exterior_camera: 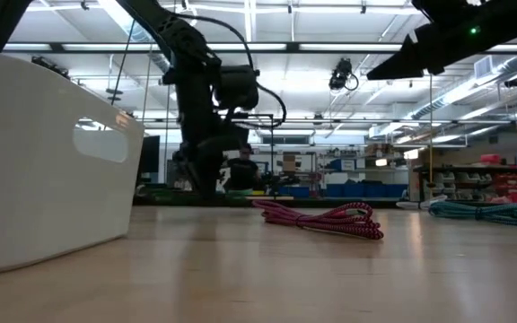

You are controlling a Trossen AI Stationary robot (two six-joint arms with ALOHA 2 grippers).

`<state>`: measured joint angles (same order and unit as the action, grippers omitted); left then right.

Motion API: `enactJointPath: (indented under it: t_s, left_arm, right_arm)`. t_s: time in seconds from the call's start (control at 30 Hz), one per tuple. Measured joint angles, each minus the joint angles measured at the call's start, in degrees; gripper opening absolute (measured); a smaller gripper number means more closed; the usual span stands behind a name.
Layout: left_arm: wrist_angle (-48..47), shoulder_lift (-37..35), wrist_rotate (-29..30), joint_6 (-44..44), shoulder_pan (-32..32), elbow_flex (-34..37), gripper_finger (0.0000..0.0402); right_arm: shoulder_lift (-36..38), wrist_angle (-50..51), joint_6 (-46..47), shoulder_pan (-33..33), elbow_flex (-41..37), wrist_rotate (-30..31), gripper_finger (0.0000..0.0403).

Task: Pick and place USB-C Cables
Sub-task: Put the green charger cable into the white bin

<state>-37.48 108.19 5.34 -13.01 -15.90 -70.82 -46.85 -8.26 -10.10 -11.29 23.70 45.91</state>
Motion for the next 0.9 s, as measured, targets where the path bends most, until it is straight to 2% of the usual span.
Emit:
enactJointPath:
  t_s: [0.17,0.37,0.53,0.7,0.9]
  left_arm:
    - [0.2,-5.07,0.55,1.03,3.86,-2.69,0.0029]
    - [-0.96,-12.42,1.55,4.13,11.98,-4.49,0.0032]
    - [-7.61,-16.91,2.53,4.42,20.77,-4.64,0.0029]
    - [-17.75,-19.95,2.45,-3.29,29.34,-4.62,0.0032]
    - [-17.77,-21.07,3.0,-8.57,38.5,-4.62,0.0031]
  right_arm:
    - [0.0,2.06,1.08,0.0,0.0,-0.05,0.0229]
    - [0.0,6.27,6.42,0.0,0.0,-0.52,0.0229]
    - [0.0,7.66,8.65,0.0,-0.02,-0.99,0.0229]
    - [0.0,7.53,9.5,-0.02,0.0,-1.02,0.0229]
    - [0.0,7.31,10.63,-0.02,0.0,-1.33,0.0229]
